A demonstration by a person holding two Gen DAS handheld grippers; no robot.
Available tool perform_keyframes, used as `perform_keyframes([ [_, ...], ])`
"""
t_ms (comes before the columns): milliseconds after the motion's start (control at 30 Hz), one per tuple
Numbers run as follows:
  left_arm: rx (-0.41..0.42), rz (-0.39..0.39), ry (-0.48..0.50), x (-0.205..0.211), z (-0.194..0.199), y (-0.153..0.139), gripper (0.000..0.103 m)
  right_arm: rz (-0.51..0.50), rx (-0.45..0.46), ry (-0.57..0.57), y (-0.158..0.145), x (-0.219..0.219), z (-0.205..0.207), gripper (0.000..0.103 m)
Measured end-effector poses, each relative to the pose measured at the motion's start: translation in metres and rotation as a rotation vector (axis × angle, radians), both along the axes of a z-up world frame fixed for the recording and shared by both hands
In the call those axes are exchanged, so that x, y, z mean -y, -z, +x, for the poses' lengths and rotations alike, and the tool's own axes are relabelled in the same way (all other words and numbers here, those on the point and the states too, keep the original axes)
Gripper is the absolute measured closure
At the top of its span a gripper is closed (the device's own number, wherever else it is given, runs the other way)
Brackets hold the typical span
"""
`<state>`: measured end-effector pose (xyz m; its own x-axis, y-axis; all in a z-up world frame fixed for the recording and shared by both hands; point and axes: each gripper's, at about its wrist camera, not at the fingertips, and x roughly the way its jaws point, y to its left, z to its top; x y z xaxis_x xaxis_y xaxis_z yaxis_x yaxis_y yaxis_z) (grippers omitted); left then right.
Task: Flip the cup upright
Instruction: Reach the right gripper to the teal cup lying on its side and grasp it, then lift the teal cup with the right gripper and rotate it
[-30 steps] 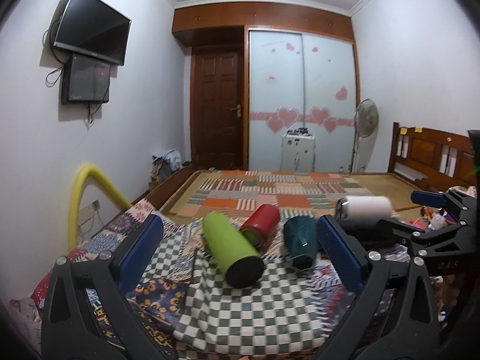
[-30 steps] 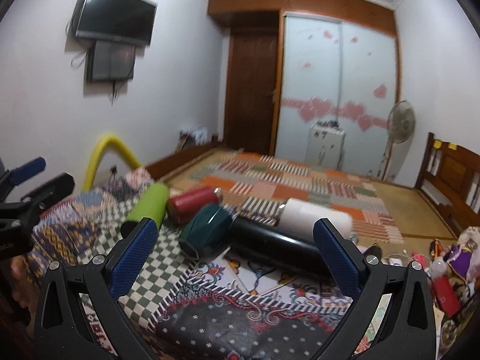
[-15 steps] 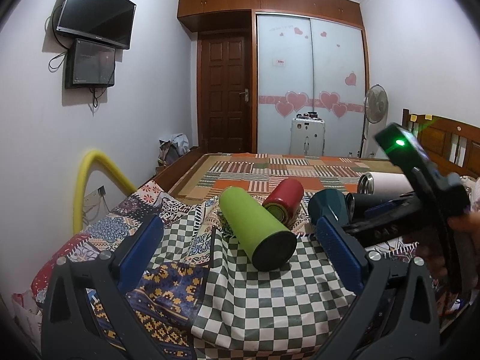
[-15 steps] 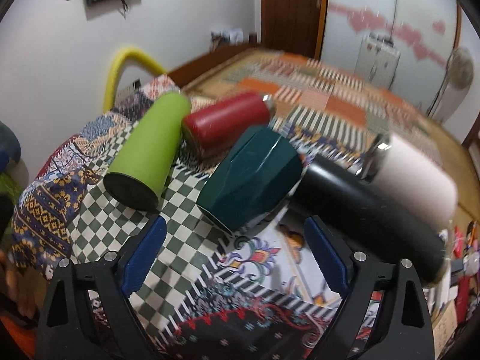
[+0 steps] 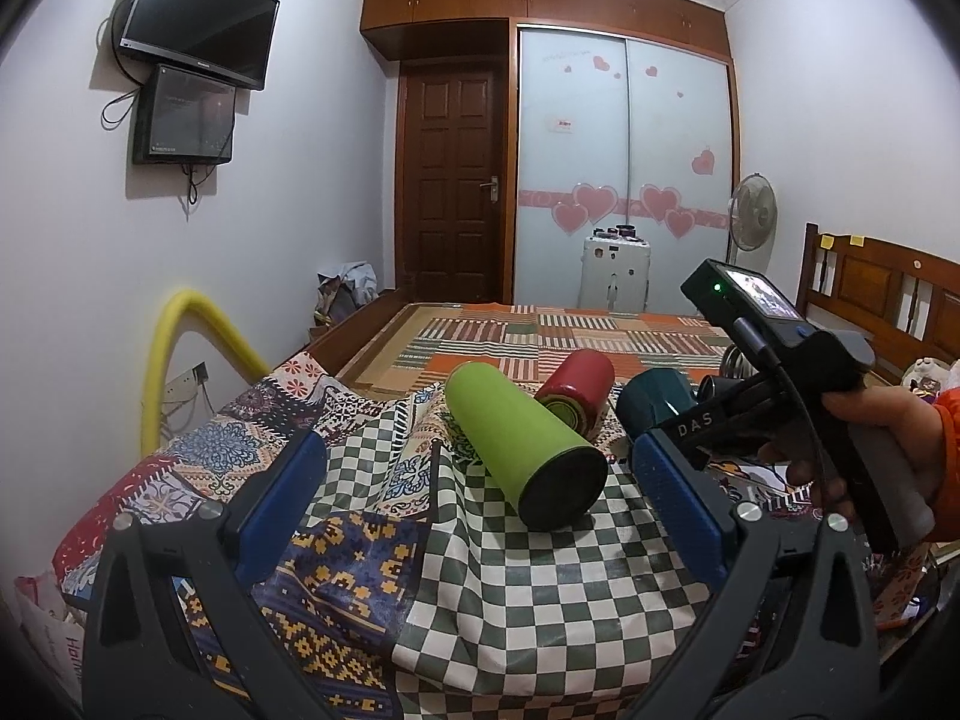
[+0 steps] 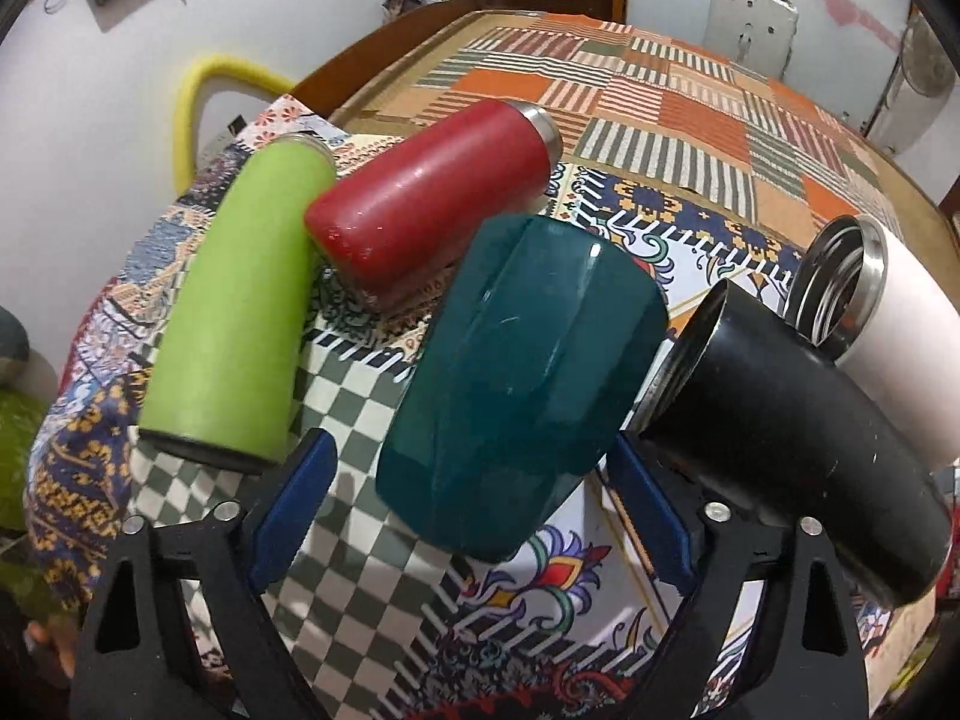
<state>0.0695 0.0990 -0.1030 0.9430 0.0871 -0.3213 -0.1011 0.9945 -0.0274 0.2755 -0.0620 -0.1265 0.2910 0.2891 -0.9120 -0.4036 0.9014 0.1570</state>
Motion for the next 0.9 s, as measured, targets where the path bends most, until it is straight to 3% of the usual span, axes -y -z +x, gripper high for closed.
perform_keyframes([
  [67,-0.002,-0.002,0.002,0.000,0.000,0.001,0.000,0.001,-0.021,0.008,0.002,0.003,0.004,0.038],
  [167,-0.009,-0.002,0.001,0.000,0.000,0.003,0.000,0.050,-0.071,0.008,0.004,0.007,0.006,0.043],
  [533,-0.018,-0.020,0.005,0.002,0.000,0.004,0.000,0.032,-0.051,-0.050,-0.003,0.014,-0.023,0.045],
  [700,-0.020,-0.021,0.004,0.002,-0.001,0.005,0.000,-0.040,-0.038,-0.102,-0.003,0.007,-0.026,0.041],
  [767,-0.023,-0.016,0.002,0.002,-0.001,0.006,0.000,-0.041,-0.075,-0.109,0.001,0.006,-0.021,0.022],
  [900,-0.028,-0.016,0.002,0.000,0.000,0.008,0.000,-0.026,-0.120,-0.091,0.007,0.000,-0.006,0.019],
])
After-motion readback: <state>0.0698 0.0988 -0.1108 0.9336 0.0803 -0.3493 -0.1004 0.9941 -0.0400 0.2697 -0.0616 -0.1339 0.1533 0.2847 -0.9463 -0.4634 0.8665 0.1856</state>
